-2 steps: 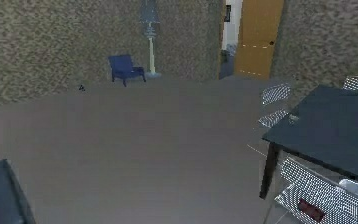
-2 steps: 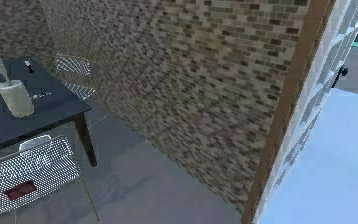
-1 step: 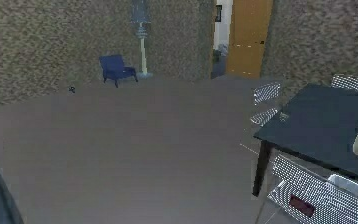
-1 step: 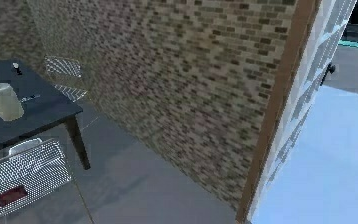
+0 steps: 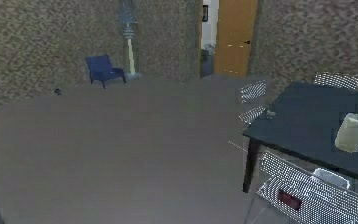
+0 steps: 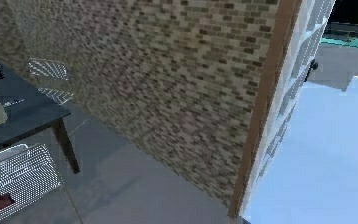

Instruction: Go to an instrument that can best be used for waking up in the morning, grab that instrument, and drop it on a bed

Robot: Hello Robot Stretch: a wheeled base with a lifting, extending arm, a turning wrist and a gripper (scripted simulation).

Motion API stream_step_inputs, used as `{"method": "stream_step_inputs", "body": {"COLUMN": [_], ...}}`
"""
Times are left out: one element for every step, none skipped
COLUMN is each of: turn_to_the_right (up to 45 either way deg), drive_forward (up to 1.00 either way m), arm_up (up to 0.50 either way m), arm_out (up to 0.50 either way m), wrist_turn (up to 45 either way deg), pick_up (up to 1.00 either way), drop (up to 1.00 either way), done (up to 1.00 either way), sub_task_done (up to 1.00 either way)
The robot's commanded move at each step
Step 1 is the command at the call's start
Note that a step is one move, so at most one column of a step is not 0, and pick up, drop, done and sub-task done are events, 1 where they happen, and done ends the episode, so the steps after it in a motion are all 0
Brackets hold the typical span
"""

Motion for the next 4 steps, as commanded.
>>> {"method": "stream_step_inputs", "body": {"turn_to_the_right": [0.0, -45.0, -3.0, 0.0], "drive_forward": [0.75, 0.0, 0.0, 0.1], "arm_up": [0.0, 0.0, 0.0, 0.0], "arm_out": [0.0, 0.0, 0.0, 0.0], "wrist_turn": [0.0, 0.0, 0.0, 0.0], "pick_up": [0.0, 0.0, 0.0, 0.0], "drop": [0.0, 0.0, 0.0, 0.0], "done": [0.0, 0.0, 0.0, 0.0], "sub_task_done": [0.0, 0.0, 0.0, 0.0]}}
